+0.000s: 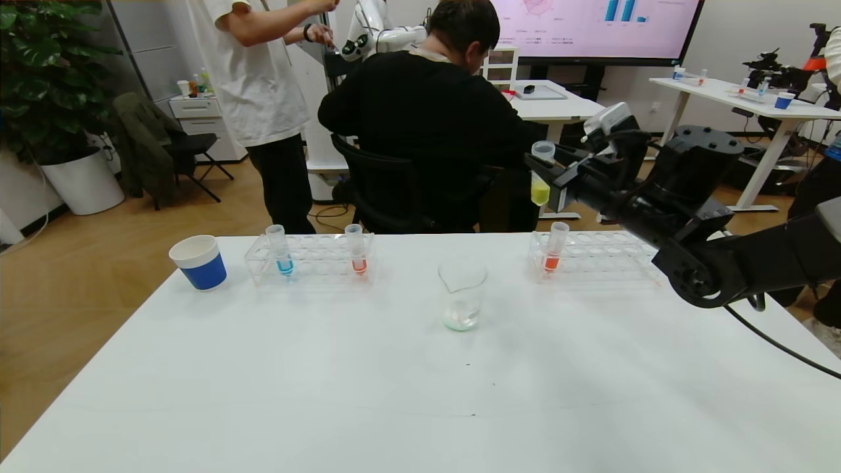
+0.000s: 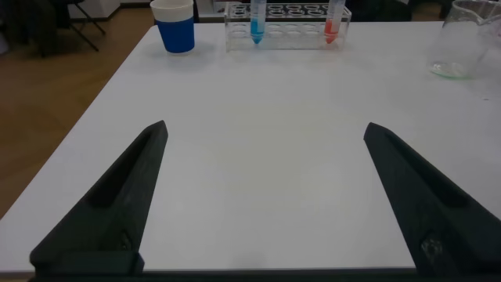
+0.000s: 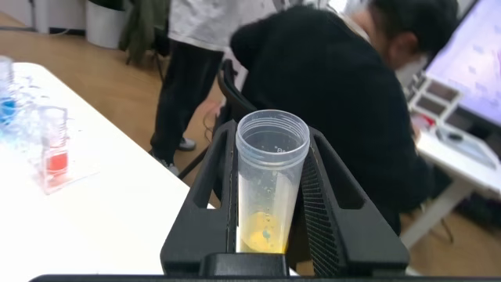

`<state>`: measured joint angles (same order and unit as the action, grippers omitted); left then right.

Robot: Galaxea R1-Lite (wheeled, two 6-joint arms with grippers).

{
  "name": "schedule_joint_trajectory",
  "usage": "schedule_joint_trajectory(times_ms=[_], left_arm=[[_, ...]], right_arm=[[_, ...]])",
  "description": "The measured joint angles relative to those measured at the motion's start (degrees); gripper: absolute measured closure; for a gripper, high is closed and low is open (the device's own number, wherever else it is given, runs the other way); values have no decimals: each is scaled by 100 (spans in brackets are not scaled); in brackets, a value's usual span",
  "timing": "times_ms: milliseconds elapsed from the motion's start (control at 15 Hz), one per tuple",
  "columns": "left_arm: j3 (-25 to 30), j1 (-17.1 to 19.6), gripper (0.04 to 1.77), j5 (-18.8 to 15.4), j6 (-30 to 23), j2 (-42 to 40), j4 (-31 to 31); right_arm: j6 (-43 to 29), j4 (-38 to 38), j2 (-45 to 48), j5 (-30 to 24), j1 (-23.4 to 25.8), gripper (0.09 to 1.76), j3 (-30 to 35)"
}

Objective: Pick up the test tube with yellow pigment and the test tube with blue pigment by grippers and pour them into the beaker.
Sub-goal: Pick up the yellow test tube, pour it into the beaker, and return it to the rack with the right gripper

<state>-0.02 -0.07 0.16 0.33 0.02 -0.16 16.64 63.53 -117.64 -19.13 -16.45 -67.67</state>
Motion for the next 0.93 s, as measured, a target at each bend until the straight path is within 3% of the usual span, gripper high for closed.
schedule_joint_trajectory(times_ms=[133, 333, 600, 933], left_arm=[[0, 0, 6, 0, 0, 0, 0], [0, 0, 6, 0, 2, 0, 0], [-2, 0, 6, -2, 5, 0, 0], [0, 2, 6, 0, 2, 0, 0]], right_arm=[[568, 767, -107, -540, -177, 134, 395], [1143, 1300, -304, -818, -549, 134, 852], [2347, 1387, -555, -1430, -653, 134, 973], [2961, 1370, -700, -1854, -635, 134, 930]])
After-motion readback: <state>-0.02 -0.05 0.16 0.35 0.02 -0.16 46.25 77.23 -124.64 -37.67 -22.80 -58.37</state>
